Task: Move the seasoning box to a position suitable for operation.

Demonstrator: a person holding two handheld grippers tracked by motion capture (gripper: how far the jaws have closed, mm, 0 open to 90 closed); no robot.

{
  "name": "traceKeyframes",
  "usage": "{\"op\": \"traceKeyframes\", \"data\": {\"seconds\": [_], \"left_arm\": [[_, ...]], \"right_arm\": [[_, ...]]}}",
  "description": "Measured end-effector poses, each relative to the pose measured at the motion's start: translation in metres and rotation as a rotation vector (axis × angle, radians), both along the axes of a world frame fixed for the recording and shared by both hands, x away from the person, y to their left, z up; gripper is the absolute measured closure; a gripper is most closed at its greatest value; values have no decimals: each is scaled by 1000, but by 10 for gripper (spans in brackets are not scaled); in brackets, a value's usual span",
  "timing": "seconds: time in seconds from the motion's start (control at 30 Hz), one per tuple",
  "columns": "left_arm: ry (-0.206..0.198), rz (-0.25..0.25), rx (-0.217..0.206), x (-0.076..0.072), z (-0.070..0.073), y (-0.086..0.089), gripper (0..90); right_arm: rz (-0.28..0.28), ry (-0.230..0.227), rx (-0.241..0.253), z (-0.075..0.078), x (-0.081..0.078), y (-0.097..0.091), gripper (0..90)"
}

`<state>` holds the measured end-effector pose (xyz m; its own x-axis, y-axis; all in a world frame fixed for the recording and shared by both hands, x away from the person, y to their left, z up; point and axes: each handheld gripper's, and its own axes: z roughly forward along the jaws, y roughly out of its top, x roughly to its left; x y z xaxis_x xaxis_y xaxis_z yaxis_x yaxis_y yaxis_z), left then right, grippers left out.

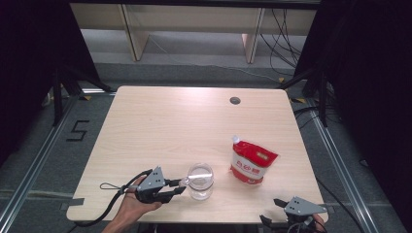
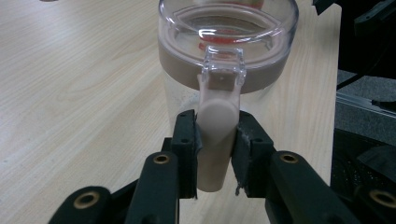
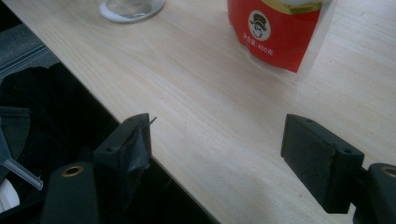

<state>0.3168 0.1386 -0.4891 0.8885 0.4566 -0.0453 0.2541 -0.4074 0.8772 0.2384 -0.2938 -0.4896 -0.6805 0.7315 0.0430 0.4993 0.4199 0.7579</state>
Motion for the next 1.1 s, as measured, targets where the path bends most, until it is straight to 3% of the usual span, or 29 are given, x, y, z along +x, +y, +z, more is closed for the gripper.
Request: {"op": "traceKeyframes", "data": {"seconds": [0.17,0.3,0.4,0.43,0.47,0.5,0.57,0.67,0.77,0.8,0.93,1.1], "left_arm": [[-21,-52,9,1,0,0,728],[-12,-59,-17,0,-1,-2,729],[-17,-63,-12,1,-1,-3,728],[-23,-63,-2,1,-1,-2,728],[-13,-67,-21,0,-2,-4,728],[-22,-91,-23,1,-3,-5,728],[-16,-92,-40,0,-4,-7,728],[-11,-106,-33,-1,-3,-8,727],[14,-90,-40,-1,-3,-8,719],[16,-83,-44,-2,-3,-8,714],[36,-67,-57,-6,-2,-9,573],[43,8,-78,-11,5,-4,461]], "right_arm": [[14,2,9,-1,2,1,253],[7,7,20,0,2,2,253],[13,13,17,0,2,3,253],[22,-17,5,-1,4,2,253],[13,33,30,-1,2,5,253],[24,7,19,-1,3,5,253],[34,-3,15,0,4,5,253],[28,3,25,0,3,6,253],[37,-16,18,0,4,4,253],[26,-3,27,0,3,5,253],[35,-14,18,0,3,4,253],[61,-10,20,-1,5,5,253]]}}
